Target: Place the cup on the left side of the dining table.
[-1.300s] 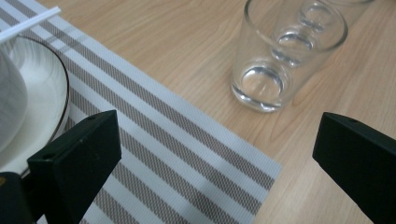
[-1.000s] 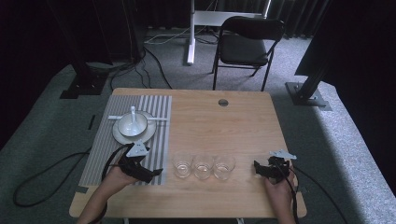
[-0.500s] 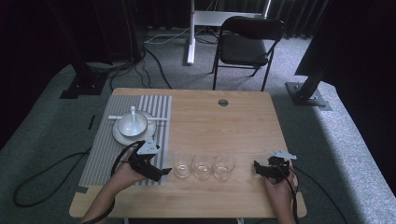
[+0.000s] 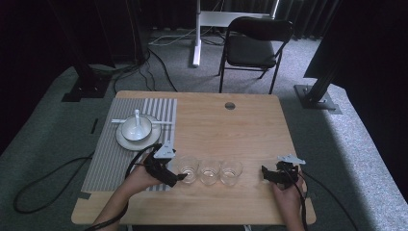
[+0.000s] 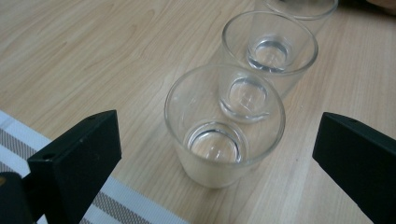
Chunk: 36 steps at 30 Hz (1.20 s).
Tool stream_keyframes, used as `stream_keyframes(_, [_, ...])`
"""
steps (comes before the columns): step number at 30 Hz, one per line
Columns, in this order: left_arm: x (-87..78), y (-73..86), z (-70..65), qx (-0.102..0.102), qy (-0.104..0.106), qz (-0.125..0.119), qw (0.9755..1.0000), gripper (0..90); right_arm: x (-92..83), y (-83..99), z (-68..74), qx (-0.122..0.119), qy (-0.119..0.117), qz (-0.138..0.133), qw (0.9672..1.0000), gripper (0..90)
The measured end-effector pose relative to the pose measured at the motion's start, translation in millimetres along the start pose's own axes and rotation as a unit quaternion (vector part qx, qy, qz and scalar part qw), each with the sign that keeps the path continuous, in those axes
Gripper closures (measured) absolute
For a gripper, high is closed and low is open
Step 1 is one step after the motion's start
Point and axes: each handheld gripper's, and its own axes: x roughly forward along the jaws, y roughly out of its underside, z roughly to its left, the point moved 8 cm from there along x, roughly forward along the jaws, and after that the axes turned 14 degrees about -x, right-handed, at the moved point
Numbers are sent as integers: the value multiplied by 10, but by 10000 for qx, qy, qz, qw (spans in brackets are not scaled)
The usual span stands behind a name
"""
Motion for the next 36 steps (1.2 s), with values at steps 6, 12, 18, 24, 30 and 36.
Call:
stream_keyframes(6, [68, -83, -73, 78, 92, 58, 9999, 15, 0, 0, 0, 0, 1, 0, 10000, 122])
stream_keyframes(12, [165, -185, -163, 179, 190, 114, 9996, 15, 0, 0, 0, -2, 0, 0, 10000, 122])
stream_keyframes(18, [268, -289, -270, 306, 269, 176, 9990, 15, 0, 0, 0, 0, 0, 0, 10000, 122])
stream_keyframes(24, [399, -398, -378, 426, 376, 242, 9981, 15, 0, 0, 0, -3, 0, 0, 10000, 122])
stream_keyframes(30, [501, -470, -477, 494, 487, 285, 9972, 15, 0, 0, 0, -3, 0, 2, 10000, 122])
stream_keyframes(36, [606, -525, -548, 584, 549, 352, 9962, 15, 0, -1, 1, 4, -1, -2, 10000, 122])
